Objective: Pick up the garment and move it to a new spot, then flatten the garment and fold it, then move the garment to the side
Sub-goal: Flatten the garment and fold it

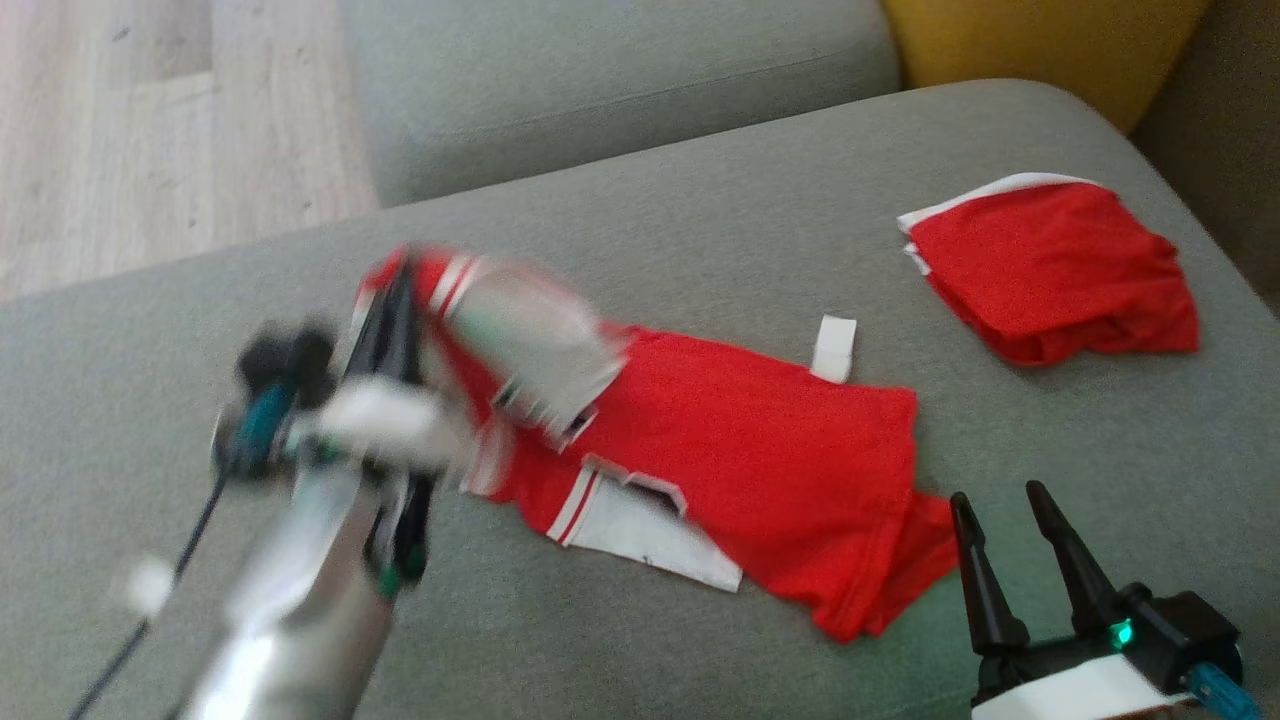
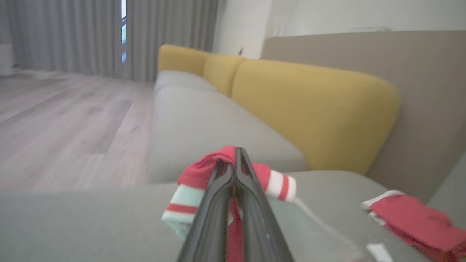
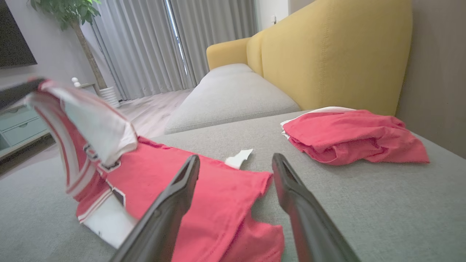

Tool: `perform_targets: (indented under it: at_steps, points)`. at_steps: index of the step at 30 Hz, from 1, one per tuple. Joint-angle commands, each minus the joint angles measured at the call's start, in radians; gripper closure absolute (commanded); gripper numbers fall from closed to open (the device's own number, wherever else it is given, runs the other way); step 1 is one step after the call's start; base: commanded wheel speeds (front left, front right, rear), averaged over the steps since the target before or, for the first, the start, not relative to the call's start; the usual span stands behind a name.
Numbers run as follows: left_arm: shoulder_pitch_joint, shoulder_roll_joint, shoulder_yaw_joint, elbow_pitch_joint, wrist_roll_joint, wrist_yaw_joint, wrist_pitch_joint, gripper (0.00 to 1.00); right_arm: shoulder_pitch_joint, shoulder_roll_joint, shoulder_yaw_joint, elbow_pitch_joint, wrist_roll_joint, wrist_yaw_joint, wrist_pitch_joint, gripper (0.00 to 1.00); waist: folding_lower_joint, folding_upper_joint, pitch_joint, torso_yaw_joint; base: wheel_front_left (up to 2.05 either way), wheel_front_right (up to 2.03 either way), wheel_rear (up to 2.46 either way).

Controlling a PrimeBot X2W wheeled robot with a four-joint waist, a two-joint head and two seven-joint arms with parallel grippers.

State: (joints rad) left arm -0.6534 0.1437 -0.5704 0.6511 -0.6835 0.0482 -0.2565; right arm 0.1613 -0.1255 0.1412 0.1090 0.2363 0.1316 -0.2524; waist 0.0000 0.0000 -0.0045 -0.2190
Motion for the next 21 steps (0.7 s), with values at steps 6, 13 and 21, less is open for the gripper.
perform_targets:
  at_steps: [6, 13, 21]
  points:
    - [0.195, 0.065, 0.145, 0.03, -0.064, 0.042, -0.005, 1.0, -0.027, -0.02, 0.011, -0.04, -0.007, -0.001, -0.009, 0.0, 0.0, 0.0, 0.054, 0.052, 0.0, 0.0, 0.0]
    - [0.307, 0.063, 0.22, -0.033, 0.001, 0.063, -0.005, 0.0, -0.029, -0.033, 0.01, -0.038, -0.004, -0.001, -0.009, 0.0, 0.0, 0.0, 0.064, 0.073, 0.0, 0.0, 0.0]
    - [0.453, 0.065, 0.176, -0.262, 0.371, 0.133, -0.005, 0.0, -0.024, -0.032, 0.013, -0.036, -0.005, -0.001, -0.009, 0.0, 0.0, 0.0, 0.063, 0.082, 0.0, 0.0, 0.0]
